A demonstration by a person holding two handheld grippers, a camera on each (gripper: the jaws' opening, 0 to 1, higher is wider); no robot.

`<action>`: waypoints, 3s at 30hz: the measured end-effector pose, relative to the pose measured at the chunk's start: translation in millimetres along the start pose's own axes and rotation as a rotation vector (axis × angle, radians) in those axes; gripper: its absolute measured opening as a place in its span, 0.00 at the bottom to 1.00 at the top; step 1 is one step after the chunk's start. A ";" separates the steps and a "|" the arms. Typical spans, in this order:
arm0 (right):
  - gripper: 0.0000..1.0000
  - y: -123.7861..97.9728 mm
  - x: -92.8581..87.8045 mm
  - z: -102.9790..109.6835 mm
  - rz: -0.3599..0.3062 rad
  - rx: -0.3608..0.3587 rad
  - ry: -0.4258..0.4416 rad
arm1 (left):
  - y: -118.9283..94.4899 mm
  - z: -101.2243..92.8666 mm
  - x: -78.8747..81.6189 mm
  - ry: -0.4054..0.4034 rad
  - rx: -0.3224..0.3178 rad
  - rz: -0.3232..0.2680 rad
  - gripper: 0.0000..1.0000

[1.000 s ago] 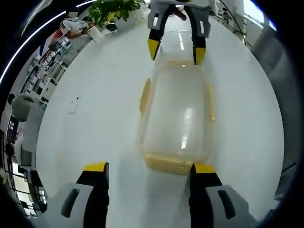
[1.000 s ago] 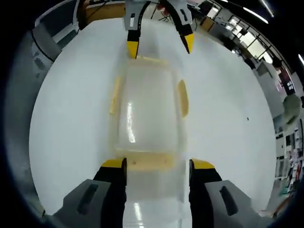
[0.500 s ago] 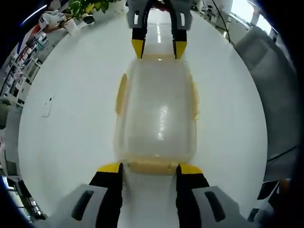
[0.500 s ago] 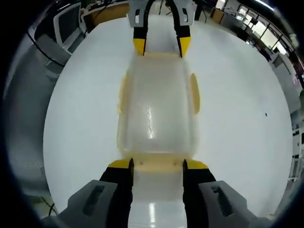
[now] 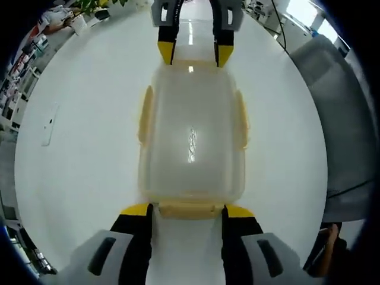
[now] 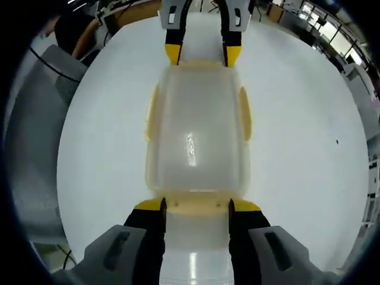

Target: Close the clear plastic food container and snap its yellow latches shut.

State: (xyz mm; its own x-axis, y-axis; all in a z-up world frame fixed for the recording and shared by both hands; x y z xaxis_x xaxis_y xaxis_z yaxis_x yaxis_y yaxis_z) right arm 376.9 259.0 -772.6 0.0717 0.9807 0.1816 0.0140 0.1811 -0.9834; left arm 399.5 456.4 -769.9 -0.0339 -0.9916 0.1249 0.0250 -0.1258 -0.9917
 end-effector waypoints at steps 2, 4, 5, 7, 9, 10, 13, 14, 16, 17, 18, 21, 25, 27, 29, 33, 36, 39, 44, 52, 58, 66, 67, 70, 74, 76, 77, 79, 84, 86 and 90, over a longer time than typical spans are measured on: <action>0.39 0.0 0.3 -0.6 0.002 0.001 -0.003 | -0.2 0.0 -0.9 -0.003 -0.002 -0.001 0.41; 0.39 0.0 0.3 -0.7 0.000 0.002 -0.002 | -0.1 -0.4 -1.2 -0.006 -0.001 -0.003 0.40; 0.38 0.2 0.3 -0.4 -0.001 0.002 0.002 | -0.2 -0.4 -1.3 -0.008 0.000 -0.004 0.40; 0.38 0.2 0.3 -0.2 -0.003 0.000 0.006 | -0.1 -0.9 -1.9 -0.012 0.001 -0.008 0.40; 0.38 0.2 0.7 -0.4 -0.001 0.001 0.006 | 0.1 -0.5 -2.2 -0.015 0.000 -0.009 0.40; 0.38 0.4 1.8 -0.4 0.006 0.001 0.005 | 0.1 -0.7 -2.3 -0.014 -0.002 -0.007 0.40; 0.37 1.1 4.3 -0.3 0.029 -0.001 0.007 | 0.3 -1.2 -1.5 -0.013 0.000 0.000 0.40; 0.37 1.1 4.8 -0.2 0.035 -0.001 0.009 | 0.2 -1.9 -1.5 -0.010 -0.001 -0.001 0.38; 0.37 1.0 5.7 0.1 0.049 -0.001 0.008 | 0.0 -3.6 -1.5 -0.011 -0.004 -0.002 0.36; 0.37 1.1 6.2 0.3 0.054 -0.001 0.009 | -0.2 -5.4 -1.0 -0.005 -0.006 -0.001 0.34; 0.37 1.1 6.5 0.5 0.060 -0.001 0.006 | 0.1 -5.9 -1.1 -0.009 -0.003 0.000 0.33; 0.36 1.6 7.1 0.2 0.076 -0.002 0.003 | 0.3 -6.2 -1.2 -0.027 -0.002 0.000 0.33; 0.36 1.4 6.0 -0.1 0.076 -0.001 0.002 | 0.9 -6.1 0.8 -0.023 -0.001 0.012 0.33; 0.36 1.2 4.3 -0.1 0.064 -0.001 0.007 | 0.7 -5.9 0.9 -0.022 -0.001 0.015 0.33; 0.36 1.3 3.9 -0.1 0.055 -0.001 0.010 | 0.8 -5.5 1.3 -0.023 -0.002 0.019 0.33; 0.36 1.6 4.4 -0.2 0.056 0.001 0.010 | 1.3 -4.3 3.3 -0.020 -0.005 0.037 0.34; 0.37 1.7 4.4 -1.1 0.057 0.003 0.010 | 1.5 -4.7 4.8 -0.016 -0.005 0.052 0.34; 0.37 1.8 4.4 -1.2 0.056 0.004 0.011 | 1.0 -4.7 3.8 -0.014 -0.007 0.056 0.34; 0.38 1.5 2.0 -0.6 0.034 0.004 0.013 | 0.4 -4.9 2.5 -0.011 -0.009 0.045 0.34; 0.38 2.5 5.4 0.2 0.054 -0.001 0.009 | 0.0 -6.2 2.3 -0.024 -0.003 0.045 0.34; 0.37 1.7 6.0 2.2 0.076 -0.003 0.014 | 0.2 -6.0 3.8 -0.024 -0.004 0.071 0.34; 0.36 1.9 3.5 3.0 0.036 -0.005 0.017 | 0.1 -5.0 5.3 -0.021 -0.015 0.095 0.33; 0.36 1.6 3.4 3.7 0.037 -0.006 0.013 | 0.1 -5.4 5.5 -0.017 -0.015 0.098 0.33; 0.36 0.2 2.4 2.8 0.029 0.005 0.009 | -0.7 -5.8 4.7 -0.034 -0.027 0.099 0.33; 0.36 -0.8 4.0 5.4 0.000 0.024 0.016 | -1.0 -7.7 2.6 -0.032 -0.029 0.120 0.33; 0.36 -3.4 4.6 5.6 -0.007 0.020 0.007 | -4.8 -8.1 1.5 -0.048 -0.039 0.118 0.34; 0.36 -4.3 4.8 5.6 -0.010 0.020 0.008 | -6.7 -8.0 1.4 -0.055 -0.037 0.120 0.33; 0.36 -9.9 5.8 7.1 -0.039 0.025 0.006 | -10.0 -10.1 1.5 -0.049 -0.029 0.130 0.33; 0.36 -18.7 4.8 8.9 -0.053 0.008 -0.019 | -21.9 -14.4 4.0 -0.073 -0.026 0.125 0.33; 0.36 -23.6 4.0 9.9 -0.066 0.003 -0.031 | -28.6 -17.3 5.7 -0.082 -0.023 0.126 0.33; 0.36 -36.2 6.4 10.1 -0.102 -0.001 -0.040 | -43.3 -21.0 7.2 -0.093 -0.015 0.131 0.33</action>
State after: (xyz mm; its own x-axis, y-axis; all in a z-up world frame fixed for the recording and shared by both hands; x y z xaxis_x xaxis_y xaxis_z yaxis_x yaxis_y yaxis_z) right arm 366.8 259.5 -735.9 0.0305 0.9594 0.2804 0.0200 0.2799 -0.9598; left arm 377.2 455.4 -726.6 0.0618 -0.9981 -0.0040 0.0085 0.0045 -1.0000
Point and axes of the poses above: the point that each gripper's makers call its tool centre point, and the gripper's own axes: y roughly forward along the fingers, z roughly to its left, x roughly out of its top, the point moved 8 cm from there along -y, roughly backward along the fingers, and after that the axes turned 5 degrees about z, right-handed, at the moved point
